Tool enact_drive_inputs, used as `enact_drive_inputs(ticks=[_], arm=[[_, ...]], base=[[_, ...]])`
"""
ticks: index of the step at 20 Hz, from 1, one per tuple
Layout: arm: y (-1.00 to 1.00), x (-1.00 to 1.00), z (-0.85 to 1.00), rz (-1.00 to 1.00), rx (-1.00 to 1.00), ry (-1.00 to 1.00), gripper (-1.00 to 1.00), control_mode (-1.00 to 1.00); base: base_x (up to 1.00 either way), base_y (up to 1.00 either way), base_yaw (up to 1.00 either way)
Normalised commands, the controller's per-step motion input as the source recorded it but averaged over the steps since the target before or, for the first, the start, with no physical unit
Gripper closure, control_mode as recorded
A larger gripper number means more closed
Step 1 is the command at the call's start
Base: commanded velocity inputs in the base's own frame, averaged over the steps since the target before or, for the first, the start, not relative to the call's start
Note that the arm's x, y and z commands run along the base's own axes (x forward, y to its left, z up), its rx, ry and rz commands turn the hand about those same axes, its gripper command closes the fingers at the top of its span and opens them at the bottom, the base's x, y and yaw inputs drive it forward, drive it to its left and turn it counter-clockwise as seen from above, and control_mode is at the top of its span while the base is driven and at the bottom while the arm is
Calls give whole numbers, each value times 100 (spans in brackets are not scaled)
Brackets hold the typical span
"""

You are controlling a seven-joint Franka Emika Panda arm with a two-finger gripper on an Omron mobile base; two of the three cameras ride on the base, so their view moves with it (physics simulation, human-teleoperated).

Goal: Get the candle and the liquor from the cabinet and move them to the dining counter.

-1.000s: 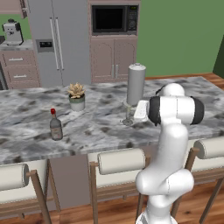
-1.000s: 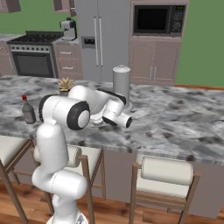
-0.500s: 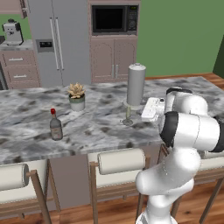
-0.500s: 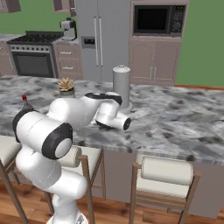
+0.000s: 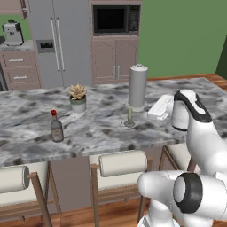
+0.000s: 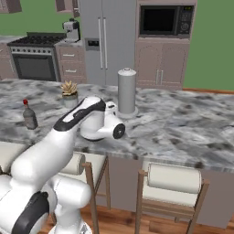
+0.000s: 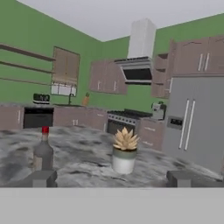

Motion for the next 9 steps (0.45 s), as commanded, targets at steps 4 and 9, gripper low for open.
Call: enact_drive_inputs(ticks=[4,9], arm=[[0,-70,88,-18,0,18,-100,-100],[0,-76,82,-15,0,22,-100,-100]], base=[[0,0,0],[0,0,0]])
